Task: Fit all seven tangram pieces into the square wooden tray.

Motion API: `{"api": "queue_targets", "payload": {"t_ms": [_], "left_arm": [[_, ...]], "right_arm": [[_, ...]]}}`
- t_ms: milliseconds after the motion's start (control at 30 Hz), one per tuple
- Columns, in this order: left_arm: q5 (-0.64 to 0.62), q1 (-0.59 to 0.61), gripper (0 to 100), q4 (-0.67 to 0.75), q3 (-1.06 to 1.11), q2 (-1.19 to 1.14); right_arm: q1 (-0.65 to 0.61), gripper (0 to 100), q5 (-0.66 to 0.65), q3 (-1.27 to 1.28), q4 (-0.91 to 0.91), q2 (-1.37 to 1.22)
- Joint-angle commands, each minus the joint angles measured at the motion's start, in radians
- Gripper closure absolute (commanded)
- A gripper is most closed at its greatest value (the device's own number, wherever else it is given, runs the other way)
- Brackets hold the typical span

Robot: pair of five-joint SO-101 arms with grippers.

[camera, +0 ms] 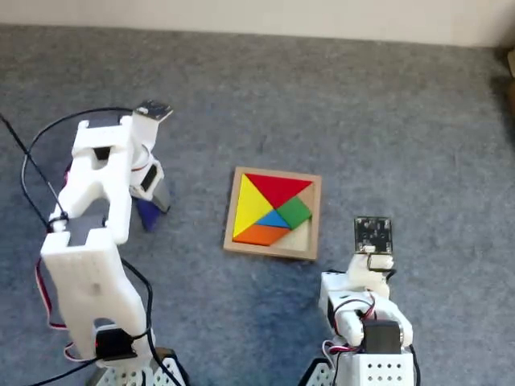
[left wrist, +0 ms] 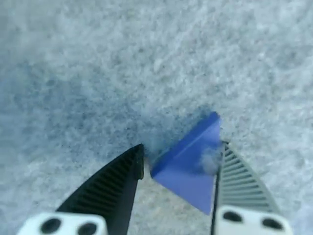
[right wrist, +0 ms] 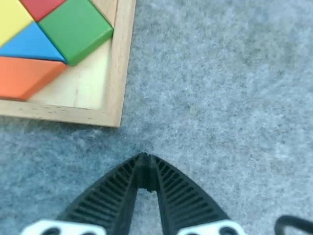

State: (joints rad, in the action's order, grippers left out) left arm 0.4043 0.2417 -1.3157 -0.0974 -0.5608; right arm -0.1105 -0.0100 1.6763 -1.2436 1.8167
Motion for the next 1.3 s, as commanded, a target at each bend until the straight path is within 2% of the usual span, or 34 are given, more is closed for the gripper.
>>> {"api": "queue_targets", "payload": {"t_ms": [0,133,467,633,900,1033,1267], "left_arm": [[0.005,-0.019,79,-0.037,-0.116,-0.059],[0.002,-0.053,79,-0.095,-0.165,-0.084],[0.002,-0.166,89,-0.173,-0.173,-0.044],[0.000,-0.216,90,-0.219,-0.122,0.094],[-0.100,-0.294,88,-0.232,0.073,0.403],[-0.126,-0.268,80,-0.238,0.134,0.532],[-0.012,-0.104,77,-0.232,0.154,0.616]], "right_arm": [[0.008,99.4,0.003,0.137,-0.007,0.015],[0.008,99.4,0.003,0.137,-0.007,0.015],[0.008,99.4,0.003,0.137,-0.007,0.015],[0.008,99.4,0.003,0.137,-0.007,0.015],[0.008,99.4,0.003,0.137,-0.007,0.015],[0.008,99.4,0.003,0.137,-0.007,0.015],[0.008,99.4,0.003,0.137,-0.007,0.015]]}}
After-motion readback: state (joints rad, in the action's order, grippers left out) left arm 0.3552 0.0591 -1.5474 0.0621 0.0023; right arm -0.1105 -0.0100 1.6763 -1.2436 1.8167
